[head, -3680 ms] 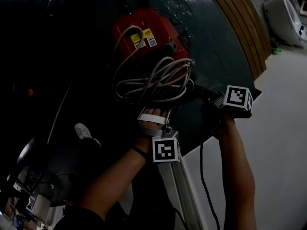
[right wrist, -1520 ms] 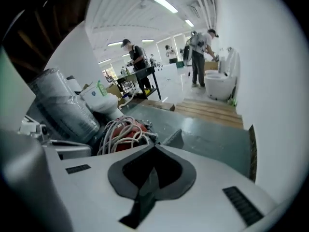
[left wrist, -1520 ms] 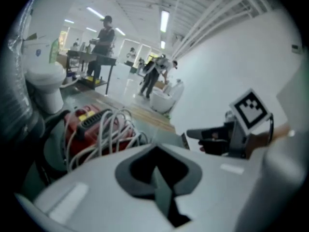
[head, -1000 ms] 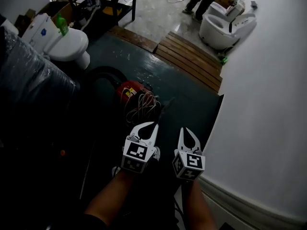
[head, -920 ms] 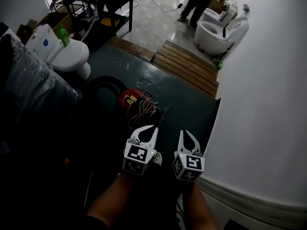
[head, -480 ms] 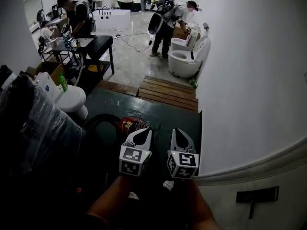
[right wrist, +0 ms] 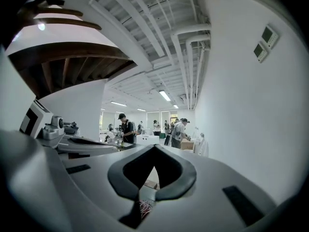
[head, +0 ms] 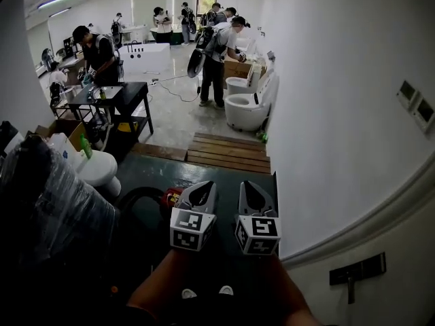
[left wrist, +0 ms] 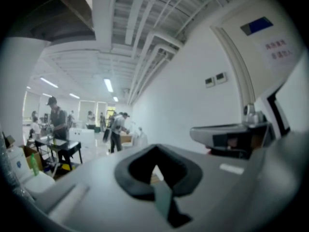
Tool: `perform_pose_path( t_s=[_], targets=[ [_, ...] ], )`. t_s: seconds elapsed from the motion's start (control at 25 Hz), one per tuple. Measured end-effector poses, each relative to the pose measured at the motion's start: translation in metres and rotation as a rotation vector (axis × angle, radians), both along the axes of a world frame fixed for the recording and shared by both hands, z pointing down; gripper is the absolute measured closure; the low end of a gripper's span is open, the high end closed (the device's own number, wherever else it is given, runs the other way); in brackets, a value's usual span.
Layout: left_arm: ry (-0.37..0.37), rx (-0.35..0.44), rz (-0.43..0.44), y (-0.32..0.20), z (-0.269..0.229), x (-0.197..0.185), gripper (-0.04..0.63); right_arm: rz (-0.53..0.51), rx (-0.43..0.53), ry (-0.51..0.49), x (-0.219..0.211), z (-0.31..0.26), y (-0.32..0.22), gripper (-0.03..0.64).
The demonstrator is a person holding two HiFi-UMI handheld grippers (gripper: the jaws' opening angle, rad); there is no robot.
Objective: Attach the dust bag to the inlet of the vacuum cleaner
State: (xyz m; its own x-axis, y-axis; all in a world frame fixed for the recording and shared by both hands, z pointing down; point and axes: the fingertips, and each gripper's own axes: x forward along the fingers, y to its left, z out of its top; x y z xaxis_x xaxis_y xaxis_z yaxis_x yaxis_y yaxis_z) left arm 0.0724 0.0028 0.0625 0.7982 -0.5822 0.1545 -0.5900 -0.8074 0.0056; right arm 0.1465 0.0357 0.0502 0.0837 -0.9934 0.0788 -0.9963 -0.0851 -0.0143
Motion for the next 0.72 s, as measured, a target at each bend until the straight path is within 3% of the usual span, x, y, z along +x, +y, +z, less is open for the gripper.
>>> perform_pose_path(
  t_s=[0.2,0.72],
  targets=[
    [-0.04,0.05,-0.007,0.002,0.001,0.016,0.597,0.004,0.006,0.032,0.014,-0.005,0.001,0.621],
    [0.033,0.029,-0.043,-0.016,-0.012,0.024,0.597,-0.031,0.004,0.055,0.02,0.0,-0.012,0.62]
  ],
)
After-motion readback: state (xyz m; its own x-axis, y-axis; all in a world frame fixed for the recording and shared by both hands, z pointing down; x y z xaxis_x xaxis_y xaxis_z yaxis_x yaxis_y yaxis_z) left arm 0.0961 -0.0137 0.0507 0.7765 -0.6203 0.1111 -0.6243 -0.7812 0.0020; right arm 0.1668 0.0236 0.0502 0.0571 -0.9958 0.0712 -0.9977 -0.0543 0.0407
